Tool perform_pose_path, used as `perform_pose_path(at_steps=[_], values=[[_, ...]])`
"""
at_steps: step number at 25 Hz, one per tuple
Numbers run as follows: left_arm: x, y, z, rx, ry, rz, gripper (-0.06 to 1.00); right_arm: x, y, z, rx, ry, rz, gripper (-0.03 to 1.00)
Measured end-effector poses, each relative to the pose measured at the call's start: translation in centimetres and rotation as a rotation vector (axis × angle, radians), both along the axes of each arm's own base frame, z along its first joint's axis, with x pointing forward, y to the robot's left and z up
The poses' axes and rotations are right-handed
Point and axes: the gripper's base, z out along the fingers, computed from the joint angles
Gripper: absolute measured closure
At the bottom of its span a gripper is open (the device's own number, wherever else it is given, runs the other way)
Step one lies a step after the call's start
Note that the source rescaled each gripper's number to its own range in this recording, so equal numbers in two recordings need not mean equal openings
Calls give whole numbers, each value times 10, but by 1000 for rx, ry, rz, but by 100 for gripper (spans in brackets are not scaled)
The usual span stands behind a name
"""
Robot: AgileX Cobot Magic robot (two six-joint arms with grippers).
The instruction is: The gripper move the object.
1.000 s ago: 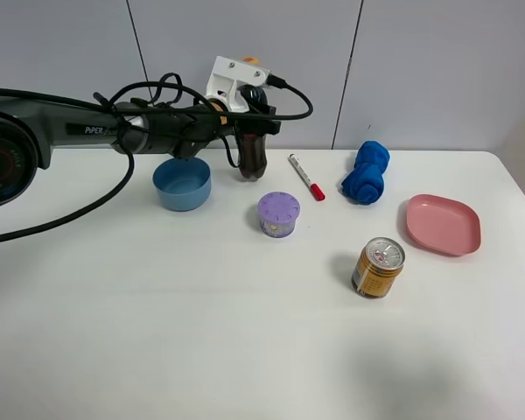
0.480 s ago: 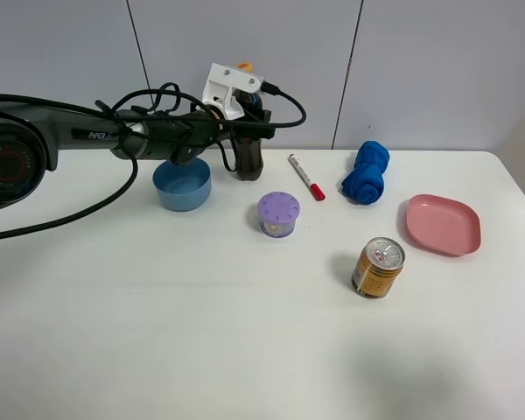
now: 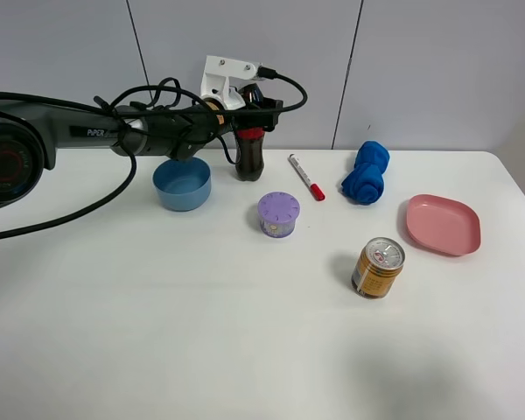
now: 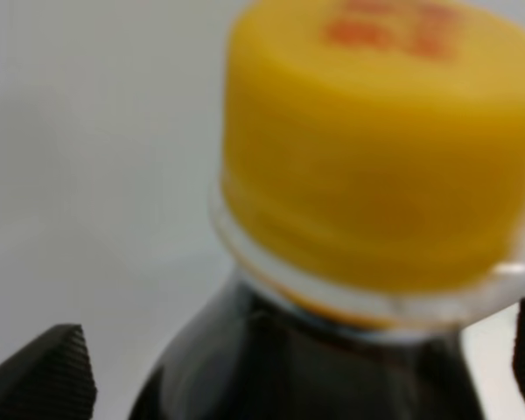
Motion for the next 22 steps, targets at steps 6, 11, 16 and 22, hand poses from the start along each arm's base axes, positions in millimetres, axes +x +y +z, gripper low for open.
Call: perform_pose_path(at_steps=[6, 11, 16, 22], values=[[0, 0, 2, -14, 12, 0, -4, 0, 0, 0, 0, 0, 0, -3], [-5, 3, 29, 14, 39, 20, -4, 0, 0, 0, 0, 0, 0, -3], [-18, 12, 80, 57, 70, 55, -4, 0, 0, 0, 0, 0, 0, -3], [-48, 33, 158, 57, 93, 114, -4, 0, 0, 0, 0, 0, 0, -3]])
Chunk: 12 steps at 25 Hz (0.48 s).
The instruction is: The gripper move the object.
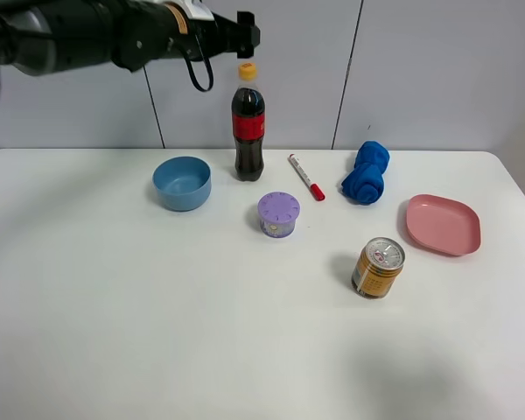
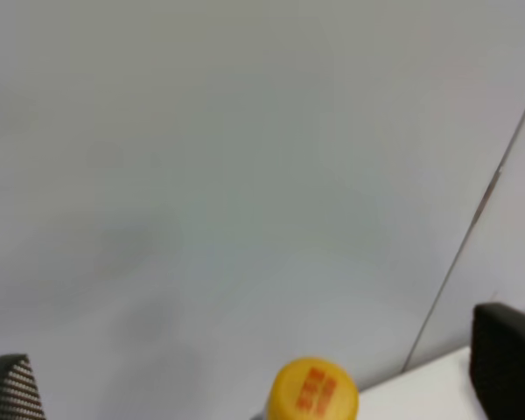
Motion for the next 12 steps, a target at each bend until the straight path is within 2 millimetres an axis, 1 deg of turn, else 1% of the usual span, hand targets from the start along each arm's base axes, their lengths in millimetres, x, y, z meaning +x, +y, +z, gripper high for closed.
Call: perform_pose_path(at_steps=[4, 6, 8, 10, 12], values=[[-34, 24, 44, 68, 109, 70, -4, 0, 0, 0, 0, 0, 0, -3], [-53, 37, 60, 127, 162, 96, -4, 0, 0, 0, 0, 0, 0, -3], [-66, 56, 78, 171, 173, 123, -4, 0, 0, 0, 0, 0, 0, -3], [-77, 77, 96, 210, 147, 157, -4, 0, 0, 0, 0, 0, 0, -3], [-83, 102, 111, 237, 111, 210, -4, 0, 0, 0, 0, 0, 0, -3]])
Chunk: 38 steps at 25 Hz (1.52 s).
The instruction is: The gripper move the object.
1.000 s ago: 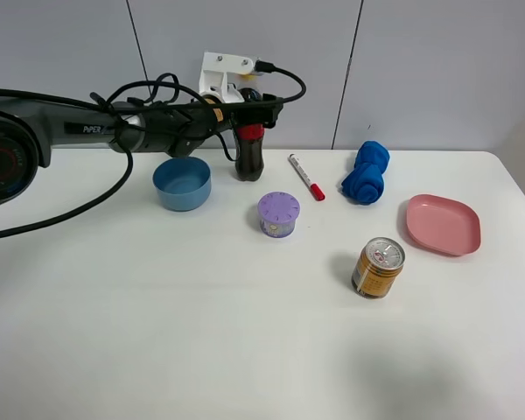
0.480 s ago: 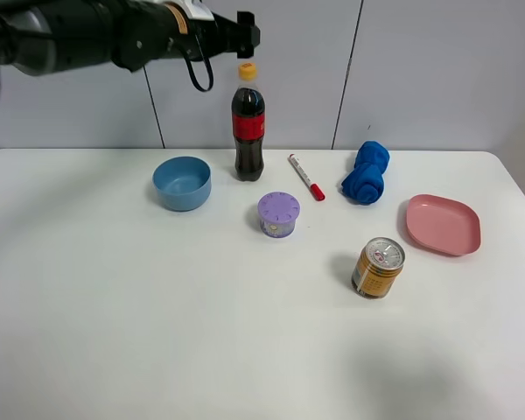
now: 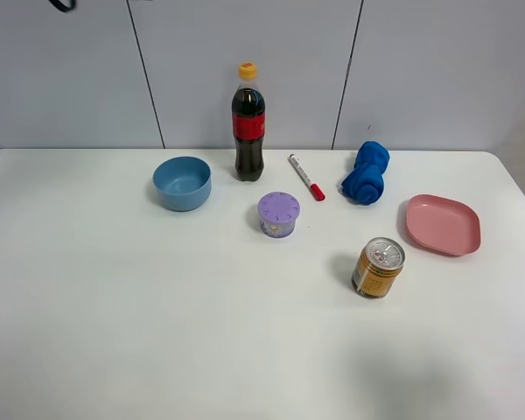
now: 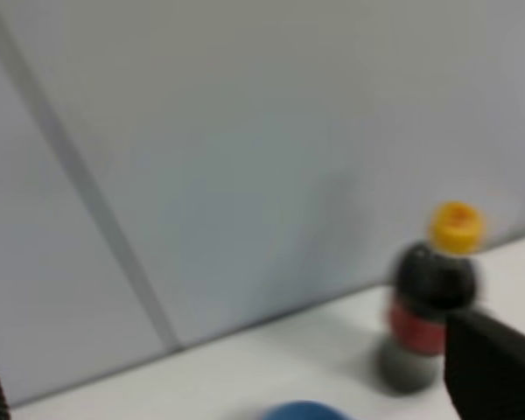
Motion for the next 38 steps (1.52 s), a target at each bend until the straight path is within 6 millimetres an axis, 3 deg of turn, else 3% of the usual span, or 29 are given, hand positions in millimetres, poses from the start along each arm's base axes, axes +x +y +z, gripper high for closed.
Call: perform_pose_path(at_steps=[5, 9, 17, 20, 23, 28, 33, 35, 38], values=[[-17, 69, 30, 55, -73, 160, -5, 0, 0, 0, 0, 0, 0, -3], [-54, 107, 51, 87, -55, 265, -5, 0, 0, 0, 0, 0, 0, -3], [-162, 118, 78, 79, 74, 304, -5, 0, 0, 0, 0, 0, 0, -3], [-201, 117, 76, 43, 55, 288, -5, 0, 0, 0, 0, 0, 0, -3], [-237, 116, 58, 16, 44, 266, -5, 0, 0, 0, 0, 0, 0, -3], [-290, 113, -9, -28, 36, 223, -5, 0, 0, 0, 0, 0, 0, -3], [-329, 107, -82, -125, -103, 156, -5, 0, 0, 0, 0, 0, 0, -3], [-346, 107, -103, -132, -164, 145, -5, 0, 0, 0, 0, 0, 0, -3], [-352, 106, -122, -116, -138, 129, -5, 0, 0, 0, 0, 0, 0, -3]])
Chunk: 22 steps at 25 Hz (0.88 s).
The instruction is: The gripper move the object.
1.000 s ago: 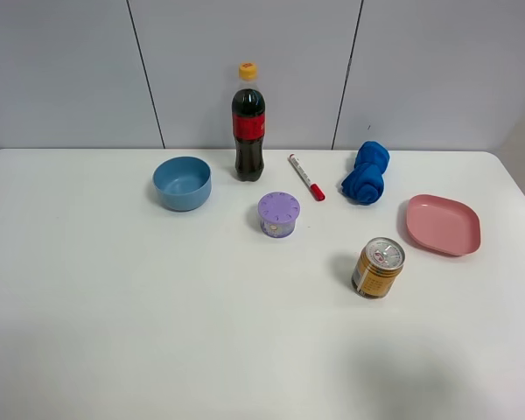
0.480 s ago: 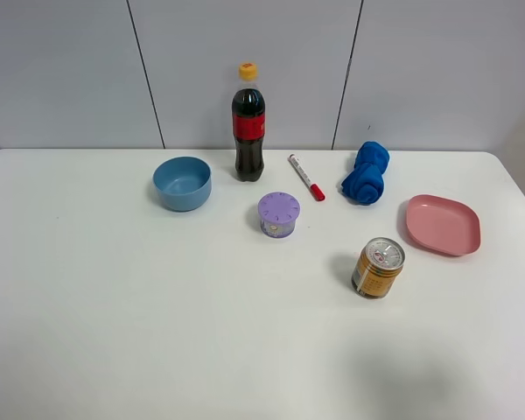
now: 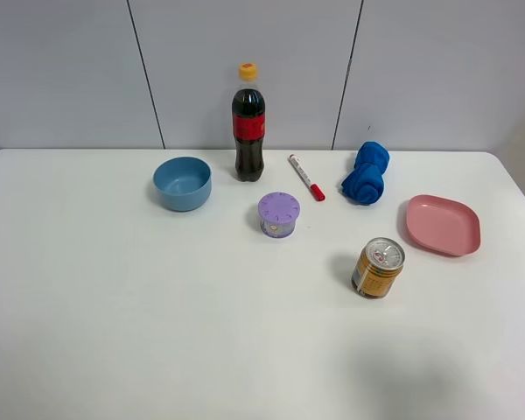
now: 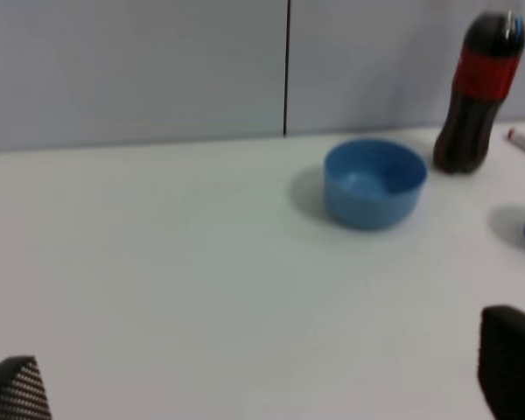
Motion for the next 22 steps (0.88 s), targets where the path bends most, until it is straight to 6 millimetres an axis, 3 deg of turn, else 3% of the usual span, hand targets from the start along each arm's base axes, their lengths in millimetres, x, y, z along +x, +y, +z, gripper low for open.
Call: perform_pose_path(at_steps=[8, 15, 22], values=[[0, -1, -8, 69, 82, -33, -6, 0, 0, 0, 0, 0, 0, -3], [7, -1, -27, 76, 160, -39, -6, 0, 0, 0, 0, 0, 0, -3], [8, -1, -27, 76, 149, -38, -6, 0, 0, 0, 0, 0, 0, -3]])
